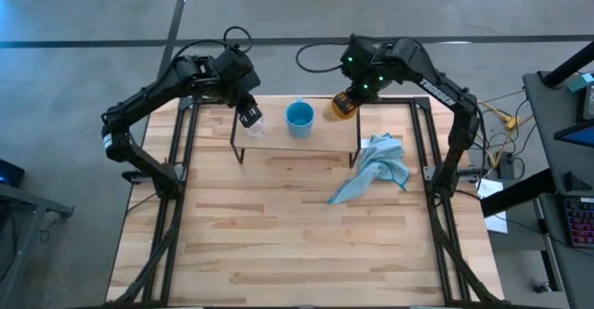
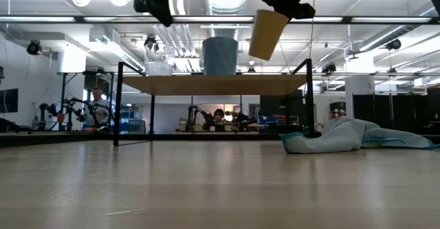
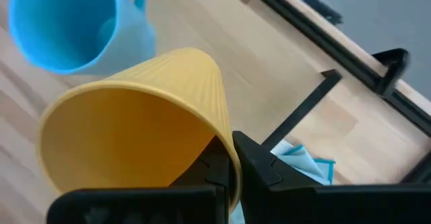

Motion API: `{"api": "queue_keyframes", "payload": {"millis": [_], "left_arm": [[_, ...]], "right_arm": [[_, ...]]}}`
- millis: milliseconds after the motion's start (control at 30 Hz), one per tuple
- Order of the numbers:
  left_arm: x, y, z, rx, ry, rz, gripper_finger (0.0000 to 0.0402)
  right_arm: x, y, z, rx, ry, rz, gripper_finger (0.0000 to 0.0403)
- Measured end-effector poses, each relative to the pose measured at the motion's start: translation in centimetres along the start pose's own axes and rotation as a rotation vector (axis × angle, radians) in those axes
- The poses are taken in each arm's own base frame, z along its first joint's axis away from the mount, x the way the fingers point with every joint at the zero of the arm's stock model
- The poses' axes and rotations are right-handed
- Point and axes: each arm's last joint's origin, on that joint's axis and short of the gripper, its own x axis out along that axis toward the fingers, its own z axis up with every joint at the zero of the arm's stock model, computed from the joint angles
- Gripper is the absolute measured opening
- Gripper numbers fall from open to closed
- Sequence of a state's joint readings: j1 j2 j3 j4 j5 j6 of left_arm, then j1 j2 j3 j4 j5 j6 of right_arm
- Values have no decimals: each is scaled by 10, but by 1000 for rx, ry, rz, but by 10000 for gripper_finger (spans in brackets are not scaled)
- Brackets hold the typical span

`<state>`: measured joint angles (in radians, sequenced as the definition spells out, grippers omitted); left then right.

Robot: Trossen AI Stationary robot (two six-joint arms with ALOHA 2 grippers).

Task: Stack small to large cups/mugs on shelf
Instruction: Put the yellow cup on the shelf

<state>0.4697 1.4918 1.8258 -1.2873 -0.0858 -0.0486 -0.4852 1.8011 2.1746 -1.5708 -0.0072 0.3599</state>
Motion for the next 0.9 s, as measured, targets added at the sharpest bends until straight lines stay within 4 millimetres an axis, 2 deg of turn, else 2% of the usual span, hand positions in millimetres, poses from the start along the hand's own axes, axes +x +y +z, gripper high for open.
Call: {"api": "queue_keyframes", "payload": {"millis": [233,633,900], "left_arm": [[0,0,0,0,0,0,59],[0,0,0,0,0,0,59],[0,0,0,0,0,0,59]], "right_arm": [[1,-1,0,-41,15,24,8],[22,-4,-7,-92,101,-17,8],[24,-5,-7,-95,106,-20,8]]}}
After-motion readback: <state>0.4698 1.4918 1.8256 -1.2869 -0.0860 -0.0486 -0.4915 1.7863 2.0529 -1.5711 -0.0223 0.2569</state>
